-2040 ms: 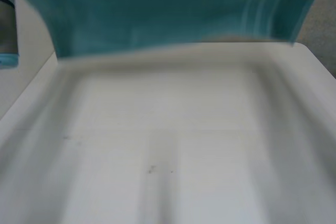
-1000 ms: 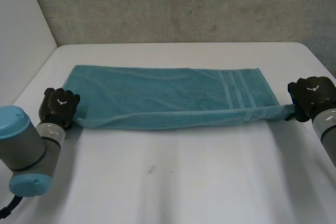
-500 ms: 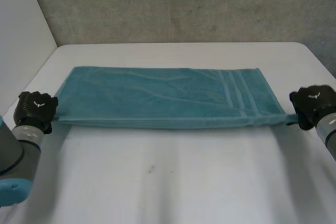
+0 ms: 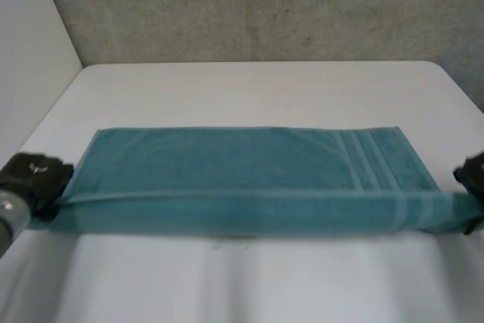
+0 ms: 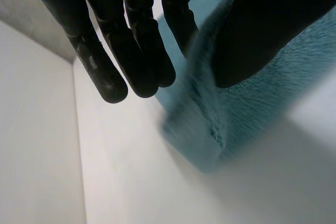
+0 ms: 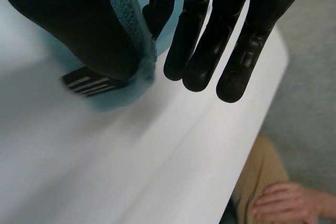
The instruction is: Fold the laundry
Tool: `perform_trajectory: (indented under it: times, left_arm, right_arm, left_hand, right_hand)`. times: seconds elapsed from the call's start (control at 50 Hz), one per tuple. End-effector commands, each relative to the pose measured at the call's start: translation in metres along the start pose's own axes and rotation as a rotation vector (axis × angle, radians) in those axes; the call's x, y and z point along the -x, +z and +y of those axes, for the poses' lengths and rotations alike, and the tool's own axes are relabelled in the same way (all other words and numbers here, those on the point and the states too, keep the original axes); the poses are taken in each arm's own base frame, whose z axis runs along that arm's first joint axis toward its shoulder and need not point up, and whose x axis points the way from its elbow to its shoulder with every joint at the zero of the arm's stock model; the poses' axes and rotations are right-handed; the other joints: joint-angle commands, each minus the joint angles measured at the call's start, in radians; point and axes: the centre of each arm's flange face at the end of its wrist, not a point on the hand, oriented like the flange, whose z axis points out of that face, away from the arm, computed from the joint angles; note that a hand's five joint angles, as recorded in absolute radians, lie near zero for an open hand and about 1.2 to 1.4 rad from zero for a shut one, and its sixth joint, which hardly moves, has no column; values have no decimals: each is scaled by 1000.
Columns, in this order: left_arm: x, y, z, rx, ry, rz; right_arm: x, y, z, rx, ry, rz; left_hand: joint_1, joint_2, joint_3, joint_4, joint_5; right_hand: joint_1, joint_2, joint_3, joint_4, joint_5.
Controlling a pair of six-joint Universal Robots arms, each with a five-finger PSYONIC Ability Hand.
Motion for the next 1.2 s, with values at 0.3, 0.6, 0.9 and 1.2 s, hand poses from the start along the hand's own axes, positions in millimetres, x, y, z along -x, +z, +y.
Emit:
perform_trajectory:
  times: [0.3,0.6,0.9,1.2]
  left_arm:
    - [-22,184,-49,-380,76,-146]
    - [-40,179,-55,-436,88,-138]
    - [-14,89,-77,-446,69,-154]
    - [-32,16,-64,-368,-286,-20]
  right_arm:
    - [4,159,-70,-292,69,282]
    - [17,167,-92,-369,74,338]
    - [-25,49,-114,-480,313,250]
    - [4,34,-36,-169,425,-14]
  left_hand:
    - [250,196,202,201,256]
    - [-971,-1025,-1019,-1020,-965]
    - [-972,-1026,-1020,-1021,-966]
    - [-972,-1026,-1020,-1021,-966]
  right_hand:
    - [416,207,204,200,232]
    - [-805,-1015,-1018,-1022,-990]
    - [-805,-1015,-1018,-1022,-990]
    - [-760,-970,-972,-976,-944]
